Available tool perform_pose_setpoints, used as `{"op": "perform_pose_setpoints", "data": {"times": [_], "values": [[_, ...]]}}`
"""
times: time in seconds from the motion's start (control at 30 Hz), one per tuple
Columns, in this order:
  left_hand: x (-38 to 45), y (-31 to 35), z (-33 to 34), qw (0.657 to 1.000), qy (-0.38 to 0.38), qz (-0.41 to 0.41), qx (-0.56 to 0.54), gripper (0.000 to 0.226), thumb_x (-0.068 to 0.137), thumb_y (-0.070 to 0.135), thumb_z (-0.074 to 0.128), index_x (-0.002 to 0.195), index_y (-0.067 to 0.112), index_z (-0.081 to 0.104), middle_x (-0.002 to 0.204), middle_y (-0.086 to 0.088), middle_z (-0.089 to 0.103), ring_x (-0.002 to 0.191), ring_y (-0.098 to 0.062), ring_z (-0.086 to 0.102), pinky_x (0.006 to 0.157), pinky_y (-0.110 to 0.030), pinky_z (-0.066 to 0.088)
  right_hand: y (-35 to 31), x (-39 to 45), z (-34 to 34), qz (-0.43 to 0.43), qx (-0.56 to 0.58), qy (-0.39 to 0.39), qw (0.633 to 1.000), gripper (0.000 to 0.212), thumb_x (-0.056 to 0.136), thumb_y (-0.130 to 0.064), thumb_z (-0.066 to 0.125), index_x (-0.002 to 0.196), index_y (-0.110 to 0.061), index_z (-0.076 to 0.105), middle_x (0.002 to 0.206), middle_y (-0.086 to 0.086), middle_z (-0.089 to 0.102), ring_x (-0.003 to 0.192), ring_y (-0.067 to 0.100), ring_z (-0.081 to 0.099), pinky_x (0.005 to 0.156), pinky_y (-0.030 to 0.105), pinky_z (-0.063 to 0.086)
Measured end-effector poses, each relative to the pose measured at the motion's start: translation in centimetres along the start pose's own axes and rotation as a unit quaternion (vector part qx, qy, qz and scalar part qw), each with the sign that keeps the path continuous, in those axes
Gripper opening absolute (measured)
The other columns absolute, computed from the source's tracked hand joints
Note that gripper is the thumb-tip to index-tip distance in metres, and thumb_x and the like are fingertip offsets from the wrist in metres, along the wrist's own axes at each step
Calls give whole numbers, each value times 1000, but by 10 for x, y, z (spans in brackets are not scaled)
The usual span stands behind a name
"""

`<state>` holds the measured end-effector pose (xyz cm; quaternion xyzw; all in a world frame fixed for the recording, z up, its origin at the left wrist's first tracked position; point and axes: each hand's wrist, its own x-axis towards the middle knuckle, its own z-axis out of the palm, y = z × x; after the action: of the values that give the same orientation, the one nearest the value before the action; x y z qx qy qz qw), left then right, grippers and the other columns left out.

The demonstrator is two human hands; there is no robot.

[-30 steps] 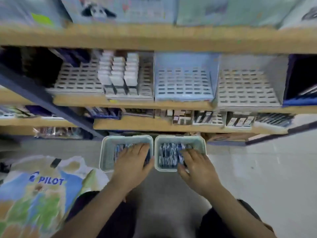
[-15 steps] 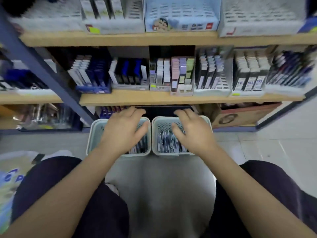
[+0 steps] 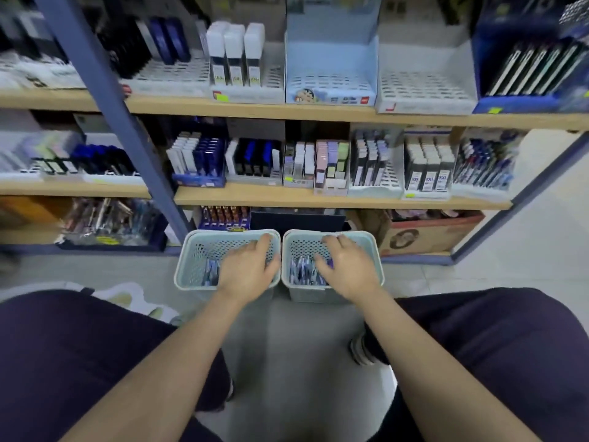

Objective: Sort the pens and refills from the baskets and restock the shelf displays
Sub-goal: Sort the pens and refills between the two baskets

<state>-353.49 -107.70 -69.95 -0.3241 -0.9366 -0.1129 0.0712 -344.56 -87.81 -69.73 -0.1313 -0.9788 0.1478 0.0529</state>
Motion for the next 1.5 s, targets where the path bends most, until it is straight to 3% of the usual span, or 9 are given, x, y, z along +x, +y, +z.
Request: {"op": "perform_pose_setpoints", "data": {"times": [0.17, 0.3, 0.43, 0.53, 0.63, 0.83, 1.07, 1.2, 1.5], "values": [[10, -16, 63, 991, -107, -66, -50, 54, 100, 45, 47, 144, 13, 47, 121, -13, 67, 99, -34, 68, 72, -40, 52, 28, 34, 47, 62, 58, -84, 993, 57, 97, -50, 53, 141, -15, 45, 134, 9, 55, 118, 29, 55, 91, 40, 48], [34, -32, 128, 972, -205, -75, -87, 68, 99, 55, 41, 154, 15, 32, 157, -9, 40, 131, -31, 53, 97, -44, 48, 56, 65, 105, 189, 175, -162, 953, 70, 90, -53, 65, 144, -15, 42, 130, 11, 57, 113, 30, 58, 93, 42, 49], [58, -45, 188, 959, -232, -59, -149, 89, 91, 59, 59, 160, 22, 16, 167, -1, 15, 146, -27, 34, 107, -51, 43, 80, 100, 162, 223, 229, -213, 923, 81, 83, -51, 74, 147, -16, 39, 137, 7, 54, 123, 26, 54, 97, 36, 45], [61, -55, 220, 950, -260, -78, -155, 107, 79, 82, 48, 161, 27, 6, 170, 4, 3, 153, -24, 20, 110, -55, 41, 91, 118, 199, 240, 243, -223, 913, 93, 78, -51, 79, 151, -18, 33, 152, 7, 42, 136, 28, 44, 105, 38, 41], [53, -59, 233, 947, -252, -87, -178, 104, 79, 83, 48, 159, 39, -4, 169, 3, 9, 152, -24, 23, 111, -55, 38, 100, 125, 226, 295, 280, -190, 893, 102, 72, -49, 85, 151, -15, 29, 153, 9, 37, 139, 32, 38, 108, 47, 43], [61, -57, 231, 937, -254, -112, -211, 96, 88, 66, 58, 157, 47, -6, 165, 1, 26, 134, -29, 50, 93, -42, 49, 109, 135, 250, 409, 384, -225, 796, 113, 71, -48, 86, 154, -8, 21, 158, 11, 32, 140, 33, 39, 112, 47, 41], [58, -52, 232, 926, -240, -145, -253, 82, 94, 62, 53, 157, 50, 1, 162, 1, 30, 127, -29, 55, 85, -38, 51, 105, 140, 257, 431, 393, -296, 757, 98, 78, -43, 83, 149, 3, 33, 139, 23, 54, 128, 38, 53, 111, 47, 41], [57, -53, 233, 925, -236, -146, -260, 79, 95, 62, 49, 156, 52, 0, 161, 1, 31, 121, -27, 58, 82, -37, 53, 99, 146, 262, 436, 380, -296, 760, 109, 81, -39, 81, 156, 1, 12, 162, 17, 23, 147, 35, 29, 114, 43, 33], [56, -53, 235, 926, -235, -144, -257, 78, 96, 61, 49, 156, 52, -1, 159, 0, 32, 114, -26, 61, 73, -30, 43, 104, 148, 272, 472, 437, -300, 704, 106, 74, -33, 87, 152, 5, 25, 158, 19, 34, 142, 34, 38, 113, 47, 34]]}}
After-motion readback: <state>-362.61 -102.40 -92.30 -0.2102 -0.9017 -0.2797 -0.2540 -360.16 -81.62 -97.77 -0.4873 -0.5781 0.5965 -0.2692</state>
